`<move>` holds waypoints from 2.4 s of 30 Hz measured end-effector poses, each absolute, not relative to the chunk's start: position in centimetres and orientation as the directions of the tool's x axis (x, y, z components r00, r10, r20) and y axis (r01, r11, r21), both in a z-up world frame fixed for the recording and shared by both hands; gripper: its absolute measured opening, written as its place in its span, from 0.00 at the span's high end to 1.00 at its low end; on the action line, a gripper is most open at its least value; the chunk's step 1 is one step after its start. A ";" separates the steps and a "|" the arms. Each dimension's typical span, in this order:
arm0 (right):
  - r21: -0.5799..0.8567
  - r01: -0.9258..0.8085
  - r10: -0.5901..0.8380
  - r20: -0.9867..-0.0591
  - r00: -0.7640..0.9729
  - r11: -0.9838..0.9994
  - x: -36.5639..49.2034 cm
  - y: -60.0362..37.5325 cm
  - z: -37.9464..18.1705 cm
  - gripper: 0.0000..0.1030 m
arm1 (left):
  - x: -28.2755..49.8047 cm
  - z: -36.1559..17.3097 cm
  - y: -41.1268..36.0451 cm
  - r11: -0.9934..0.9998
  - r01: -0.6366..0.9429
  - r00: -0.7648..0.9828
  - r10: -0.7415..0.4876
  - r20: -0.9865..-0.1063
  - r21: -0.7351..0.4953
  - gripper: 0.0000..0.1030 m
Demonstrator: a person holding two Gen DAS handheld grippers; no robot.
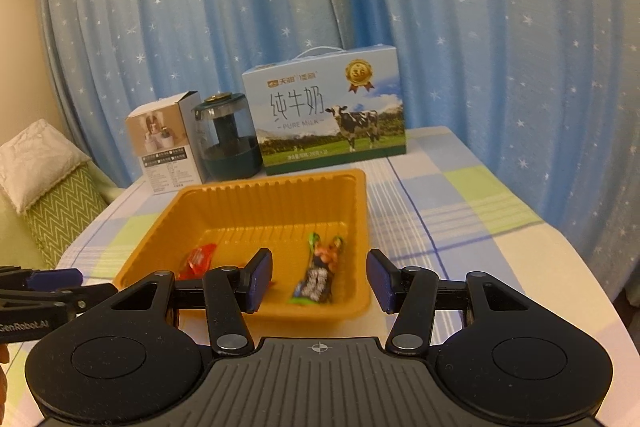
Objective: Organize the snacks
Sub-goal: 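Open the left tool over the tray while the right tool releases the snack stick, then move the right tool to a red candy and grasp it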
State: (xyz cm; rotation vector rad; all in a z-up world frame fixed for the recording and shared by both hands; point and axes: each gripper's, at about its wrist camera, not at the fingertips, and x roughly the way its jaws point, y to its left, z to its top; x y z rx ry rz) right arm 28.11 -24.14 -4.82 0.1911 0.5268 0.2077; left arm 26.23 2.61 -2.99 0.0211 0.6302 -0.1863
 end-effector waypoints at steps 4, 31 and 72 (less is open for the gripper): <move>0.235 -0.141 0.242 -0.486 0.840 0.962 25.4 -24.6 -5.1 0.49 | 23.7 -3.2 2.8 0.983 0.179 0.786 -0.171 -0.593 -0.047 0.43; 0.186 -0.213 0.283 -0.616 0.736 0.959 16.5 -22.0 -10.1 0.49 | 13.8 -7.3 3.4 0.985 0.144 0.731 -0.168 -0.661 -0.091 0.43; 0.166 -0.160 0.230 -0.649 0.726 0.973 19.8 -19.3 -12.0 0.79 | 17.5 -10.9 1.8 0.986 0.130 0.691 -0.165 -0.704 -0.104 0.61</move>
